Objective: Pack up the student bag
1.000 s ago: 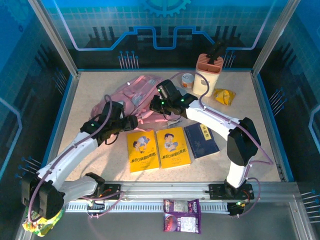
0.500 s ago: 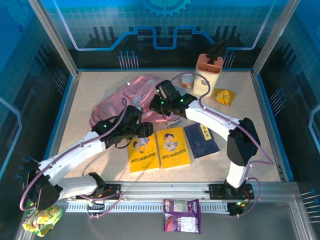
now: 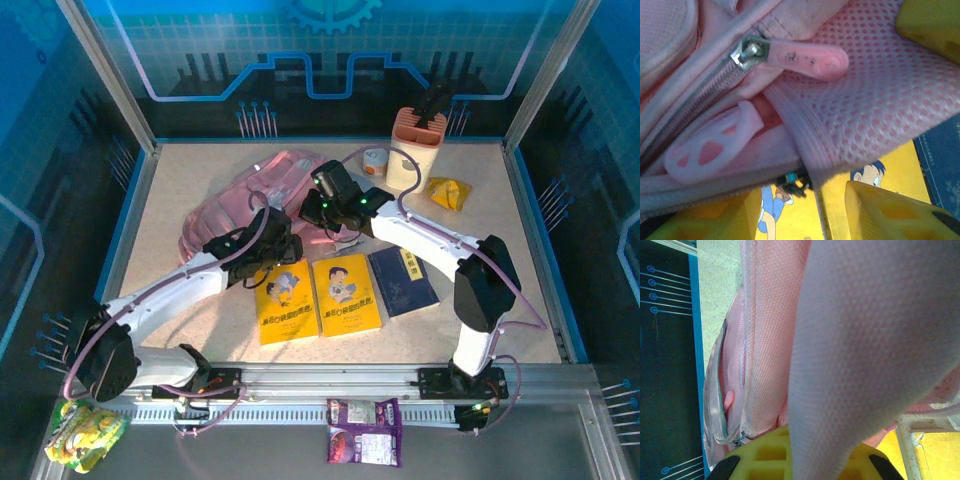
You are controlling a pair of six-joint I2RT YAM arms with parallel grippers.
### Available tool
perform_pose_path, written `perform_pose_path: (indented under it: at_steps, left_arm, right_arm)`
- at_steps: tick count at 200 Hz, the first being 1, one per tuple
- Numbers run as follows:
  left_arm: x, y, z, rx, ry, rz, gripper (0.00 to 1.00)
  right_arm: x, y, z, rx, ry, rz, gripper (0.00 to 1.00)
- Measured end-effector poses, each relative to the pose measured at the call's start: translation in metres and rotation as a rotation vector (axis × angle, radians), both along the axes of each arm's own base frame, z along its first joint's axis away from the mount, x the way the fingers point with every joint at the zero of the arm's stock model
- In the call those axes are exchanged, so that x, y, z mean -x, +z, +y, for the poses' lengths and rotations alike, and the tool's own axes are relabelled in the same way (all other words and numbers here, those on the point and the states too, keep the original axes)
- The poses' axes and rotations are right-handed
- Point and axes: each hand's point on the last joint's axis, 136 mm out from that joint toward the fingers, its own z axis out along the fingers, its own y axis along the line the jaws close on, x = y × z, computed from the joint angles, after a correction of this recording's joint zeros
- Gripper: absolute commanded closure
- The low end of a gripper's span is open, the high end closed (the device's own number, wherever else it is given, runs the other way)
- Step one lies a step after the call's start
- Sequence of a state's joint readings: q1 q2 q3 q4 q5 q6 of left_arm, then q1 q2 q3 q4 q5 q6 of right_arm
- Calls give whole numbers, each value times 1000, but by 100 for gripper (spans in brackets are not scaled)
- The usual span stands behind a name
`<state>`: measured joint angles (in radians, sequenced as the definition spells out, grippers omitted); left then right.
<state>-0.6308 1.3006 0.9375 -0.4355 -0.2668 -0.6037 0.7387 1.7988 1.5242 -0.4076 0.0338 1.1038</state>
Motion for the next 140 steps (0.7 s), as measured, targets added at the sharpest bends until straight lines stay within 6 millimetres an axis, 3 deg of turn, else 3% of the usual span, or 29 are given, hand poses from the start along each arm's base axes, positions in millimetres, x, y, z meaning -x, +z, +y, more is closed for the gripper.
perform_pose_path:
  at_steps: [38, 96, 140]
  left_arm:
    - [-9, 1, 0, -36, -15, -41, 49]
    - [-21, -7, -2, -93, -53, -68, 64]
    - [-24, -9, 6, -127, -20, -74, 81]
  right_arm:
    - [-1, 1, 1, -5, -2, -8, 100]
    - [-4, 0, -1, 1, -14, -16, 100]
    - [-4, -4, -3, 6, -17, -15, 100]
